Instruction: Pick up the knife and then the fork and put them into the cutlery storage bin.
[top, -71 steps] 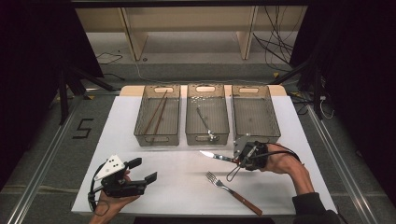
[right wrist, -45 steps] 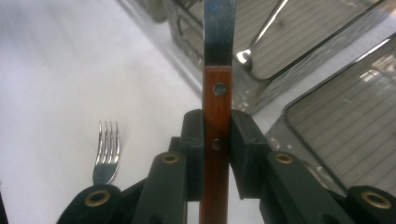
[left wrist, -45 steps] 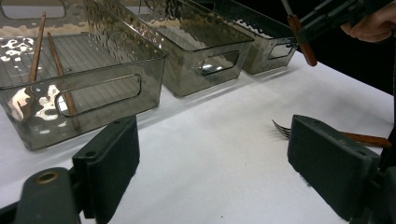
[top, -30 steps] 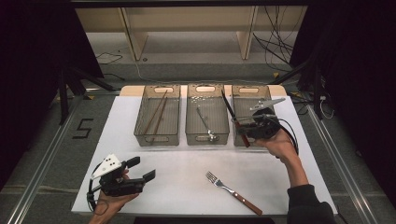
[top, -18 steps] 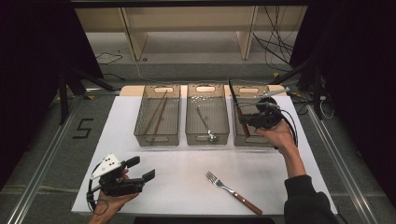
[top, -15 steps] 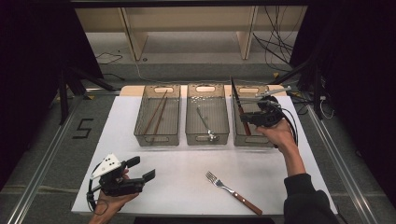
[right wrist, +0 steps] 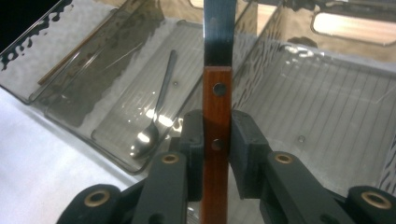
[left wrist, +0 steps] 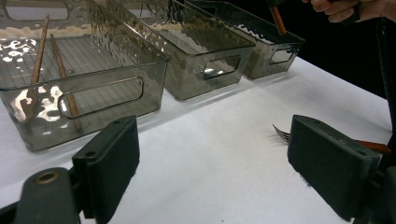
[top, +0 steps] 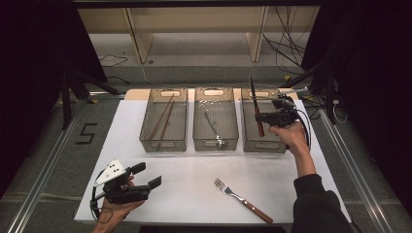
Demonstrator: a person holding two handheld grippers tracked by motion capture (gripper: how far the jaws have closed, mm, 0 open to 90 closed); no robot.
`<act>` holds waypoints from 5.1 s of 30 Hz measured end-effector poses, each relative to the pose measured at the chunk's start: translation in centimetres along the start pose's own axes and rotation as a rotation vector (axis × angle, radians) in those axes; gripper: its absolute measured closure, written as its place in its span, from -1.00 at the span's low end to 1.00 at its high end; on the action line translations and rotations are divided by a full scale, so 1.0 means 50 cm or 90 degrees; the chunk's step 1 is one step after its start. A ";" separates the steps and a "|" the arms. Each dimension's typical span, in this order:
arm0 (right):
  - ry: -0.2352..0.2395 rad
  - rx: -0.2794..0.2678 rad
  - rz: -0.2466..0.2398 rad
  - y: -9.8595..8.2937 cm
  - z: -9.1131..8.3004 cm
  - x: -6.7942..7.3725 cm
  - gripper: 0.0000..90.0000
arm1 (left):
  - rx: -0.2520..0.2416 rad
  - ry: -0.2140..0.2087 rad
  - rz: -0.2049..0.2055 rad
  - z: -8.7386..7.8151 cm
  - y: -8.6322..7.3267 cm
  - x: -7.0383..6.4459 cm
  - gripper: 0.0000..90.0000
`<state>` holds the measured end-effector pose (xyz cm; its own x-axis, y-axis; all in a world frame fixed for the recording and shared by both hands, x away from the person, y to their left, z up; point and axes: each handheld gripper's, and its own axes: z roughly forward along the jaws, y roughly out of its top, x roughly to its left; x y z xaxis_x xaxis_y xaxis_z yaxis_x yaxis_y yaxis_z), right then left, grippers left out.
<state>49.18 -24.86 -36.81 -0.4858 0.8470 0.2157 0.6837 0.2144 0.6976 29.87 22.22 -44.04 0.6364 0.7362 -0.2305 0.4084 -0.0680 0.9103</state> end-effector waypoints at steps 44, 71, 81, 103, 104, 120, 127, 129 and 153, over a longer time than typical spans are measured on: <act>-0.080 0.092 0.080 -0.043 0.078 -0.016 0.70 | -0.001 -0.002 0.001 -0.001 0.001 -0.001 -0.64; -0.041 0.064 -0.033 -0.041 0.018 0.056 0.03 | 0.000 0.001 0.003 0.001 0.000 -0.002 -0.64; -0.035 0.059 -0.076 -0.051 -0.012 0.090 -0.14 | 0.001 0.001 0.003 0.002 0.000 -0.002 -0.64; 0.000 0.062 -0.129 -0.111 -0.039 0.167 -0.29 | 0.000 0.000 0.005 0.001 0.000 -0.002 -0.64; 0.002 0.061 -0.131 -0.114 -0.039 0.170 -0.30 | 0.000 0.001 0.004 0.001 0.000 -0.002 -0.64; 0.030 0.113 -0.160 -0.167 -0.043 0.219 -0.34 | -0.002 0.003 0.006 0.000 0.001 -0.003 -0.64; 0.031 0.152 -0.177 -0.185 -0.043 0.237 -0.33 | -0.003 0.003 0.006 -0.001 0.001 -0.003 -0.64; 0.031 0.164 -0.186 -0.193 -0.042 0.242 -0.33 | -0.004 0.003 0.006 -0.002 0.000 -0.003 -0.64; 0.019 0.256 -0.217 -0.264 -0.036 0.265 -0.19 | 0.001 0.006 0.012 -0.002 0.000 -0.002 -0.64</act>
<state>32.73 -17.34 -41.94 -0.7285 0.6835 0.0461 0.6361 0.6499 0.4160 29.73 22.21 -43.95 0.6380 0.7406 -0.2107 0.3976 -0.0826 0.9138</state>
